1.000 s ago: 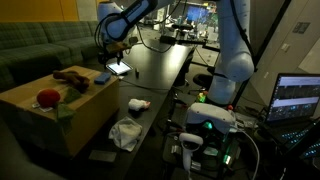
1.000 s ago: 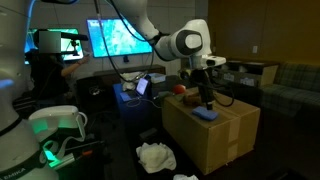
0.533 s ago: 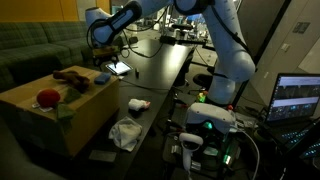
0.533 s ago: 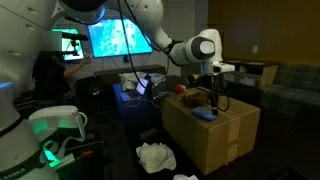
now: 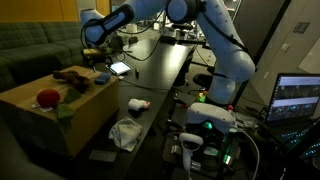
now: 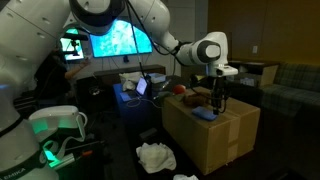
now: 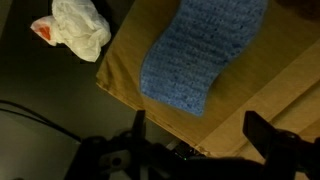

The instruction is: Put the objects on the table onto the box and the objects on the box onto the table

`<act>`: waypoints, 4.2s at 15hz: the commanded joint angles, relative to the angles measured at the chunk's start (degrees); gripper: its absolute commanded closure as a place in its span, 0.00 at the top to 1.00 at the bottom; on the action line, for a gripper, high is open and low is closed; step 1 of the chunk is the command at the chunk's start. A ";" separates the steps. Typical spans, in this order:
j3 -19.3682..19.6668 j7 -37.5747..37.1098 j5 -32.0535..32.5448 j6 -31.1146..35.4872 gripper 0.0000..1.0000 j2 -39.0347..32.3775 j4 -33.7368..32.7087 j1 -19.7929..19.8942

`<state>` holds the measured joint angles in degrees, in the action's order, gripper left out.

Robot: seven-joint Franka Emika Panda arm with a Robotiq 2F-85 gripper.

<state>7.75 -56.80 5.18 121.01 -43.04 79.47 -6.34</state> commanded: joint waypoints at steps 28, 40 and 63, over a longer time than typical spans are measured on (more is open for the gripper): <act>3.18 -27.03 5.27 1.31 1.00 1.19 5.50 -2.75; 2.72 -18.20 5.33 8.84 0.30 1.19 7.94 0.80; 5.47 11.73 6.01 27.13 0.62 13.38 31.25 6.53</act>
<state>12.94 -51.06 10.16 142.34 -34.54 101.26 -0.61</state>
